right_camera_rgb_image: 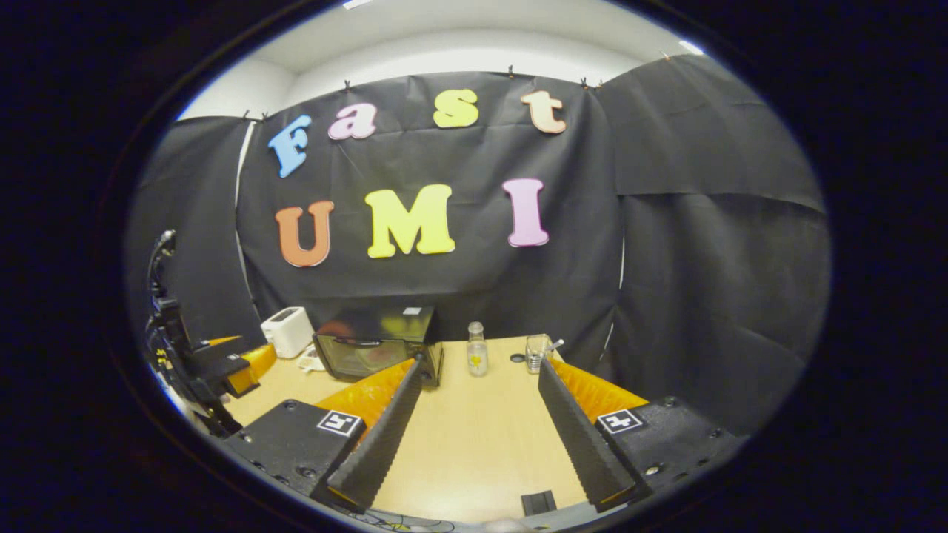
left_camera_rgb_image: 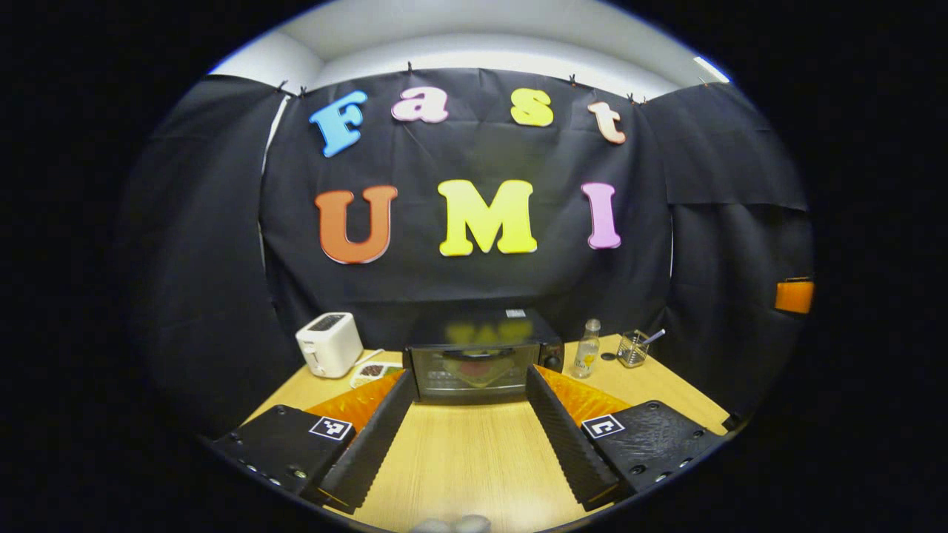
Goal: Open the electric oven with the left hand, put the food in, and close the electric oven.
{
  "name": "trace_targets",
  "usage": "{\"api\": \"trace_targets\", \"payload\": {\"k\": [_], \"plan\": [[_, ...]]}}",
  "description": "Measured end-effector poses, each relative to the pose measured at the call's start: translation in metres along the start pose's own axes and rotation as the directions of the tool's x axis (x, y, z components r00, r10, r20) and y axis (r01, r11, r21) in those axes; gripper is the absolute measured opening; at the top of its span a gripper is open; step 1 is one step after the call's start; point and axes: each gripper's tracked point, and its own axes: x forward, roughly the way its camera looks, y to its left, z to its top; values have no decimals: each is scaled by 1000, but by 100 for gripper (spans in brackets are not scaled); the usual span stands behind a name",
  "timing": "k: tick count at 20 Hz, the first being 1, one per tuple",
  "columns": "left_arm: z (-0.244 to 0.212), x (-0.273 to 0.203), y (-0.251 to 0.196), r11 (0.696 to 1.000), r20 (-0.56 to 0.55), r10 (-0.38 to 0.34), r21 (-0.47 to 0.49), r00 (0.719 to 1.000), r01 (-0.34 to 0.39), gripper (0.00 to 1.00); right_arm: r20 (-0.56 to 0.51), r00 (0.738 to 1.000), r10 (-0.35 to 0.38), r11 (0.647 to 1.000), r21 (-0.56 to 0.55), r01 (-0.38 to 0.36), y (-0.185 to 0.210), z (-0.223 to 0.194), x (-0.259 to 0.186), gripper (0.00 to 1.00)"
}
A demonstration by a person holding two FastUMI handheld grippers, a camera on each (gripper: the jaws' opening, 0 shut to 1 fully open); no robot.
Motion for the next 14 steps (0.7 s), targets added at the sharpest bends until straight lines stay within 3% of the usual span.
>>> {"api": "trace_targets", "payload": {"k": [1, 6, 14], "plan": [[12, -21, -1, 1000, 14, 19, -1, 1000, -19, 97, 10, 1000, 12, 1000, -8, -12, -7, 3, -7, 100], [41, -108, -28, 998, 69, 58, -26, 996, -56, 96, 87, 995, 57, 998, -21, -56, -41, 18, -50, 96], [44, -165, -69, 997, 77, 69, -28, 995, -67, 96, 110, 990, 85, 995, -60, -79, -60, 10, -83, 96]]}}
